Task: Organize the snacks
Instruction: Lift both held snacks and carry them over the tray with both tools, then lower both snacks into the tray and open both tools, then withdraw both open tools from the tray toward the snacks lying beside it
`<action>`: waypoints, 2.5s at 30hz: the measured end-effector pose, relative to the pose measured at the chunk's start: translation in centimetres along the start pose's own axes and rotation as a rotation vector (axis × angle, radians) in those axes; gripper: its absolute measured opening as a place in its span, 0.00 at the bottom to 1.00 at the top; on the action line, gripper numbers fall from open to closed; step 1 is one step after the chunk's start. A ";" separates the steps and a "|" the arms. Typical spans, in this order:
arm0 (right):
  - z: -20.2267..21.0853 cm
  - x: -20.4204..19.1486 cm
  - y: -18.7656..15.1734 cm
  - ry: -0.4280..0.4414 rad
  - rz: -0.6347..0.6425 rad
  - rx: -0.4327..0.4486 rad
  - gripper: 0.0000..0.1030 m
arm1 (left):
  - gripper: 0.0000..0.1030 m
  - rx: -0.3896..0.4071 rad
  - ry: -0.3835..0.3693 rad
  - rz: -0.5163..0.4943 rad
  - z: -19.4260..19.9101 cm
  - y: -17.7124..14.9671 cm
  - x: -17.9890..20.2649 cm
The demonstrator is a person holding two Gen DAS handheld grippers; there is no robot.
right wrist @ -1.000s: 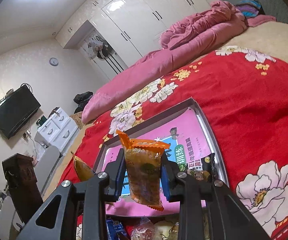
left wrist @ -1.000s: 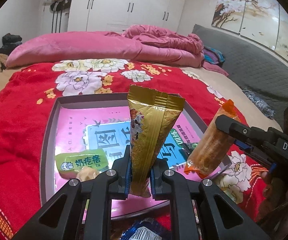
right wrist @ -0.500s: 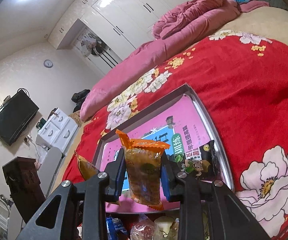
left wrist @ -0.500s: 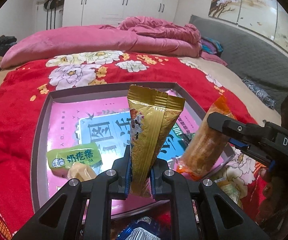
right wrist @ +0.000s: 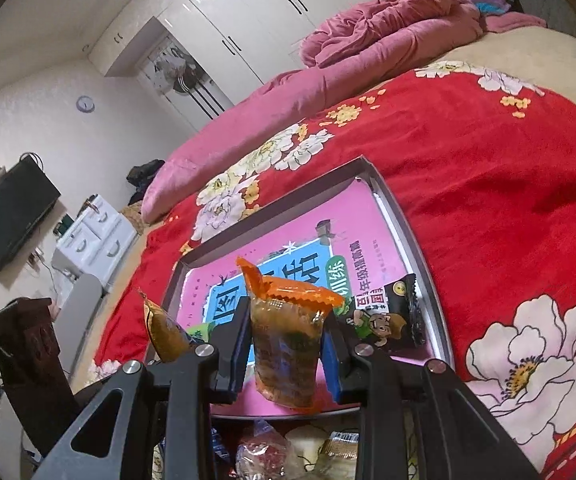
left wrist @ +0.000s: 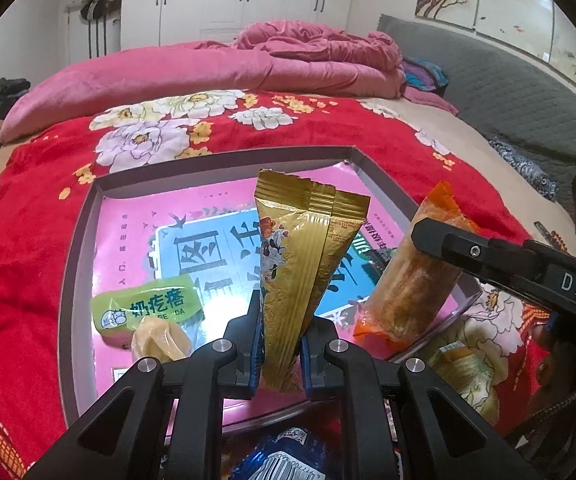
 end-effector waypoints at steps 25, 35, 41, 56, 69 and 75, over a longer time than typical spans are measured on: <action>0.5 2.6 0.5 -0.160 0.016 0.015 0.44 | 0.23 -0.036 0.014 0.023 -0.5 -0.5 -0.7; 0.9 2.8 0.8 -0.164 0.014 0.027 0.45 | 0.30 -0.034 0.012 0.036 -0.4 -0.5 -0.9; 0.8 2.4 0.8 -0.157 0.036 0.027 0.47 | 0.35 -0.031 0.016 0.040 -0.4 -0.5 -1.0; 1.2 1.5 1.1 -0.161 0.087 0.051 0.55 | 0.51 -0.020 0.017 0.067 0.0 -0.3 -1.5; 1.5 1.5 1.5 -0.181 0.116 0.075 0.63 | 0.65 0.042 0.035 0.065 1.3 0.5 -1.8; 1.9 1.0 1.7 -0.171 0.151 0.090 0.63 | 0.68 0.060 0.038 0.076 1.9 0.7 -2.2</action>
Point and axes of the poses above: each gripper's, at about its wrist camera, not at the fingertips, and z roughly against the way its jaws point, x to its right, y to its top, the point moved 3 cm from there along -z, roughly the way its jaws point, and after that the axes turned 13 degrees about x, right-handed, at the moved point
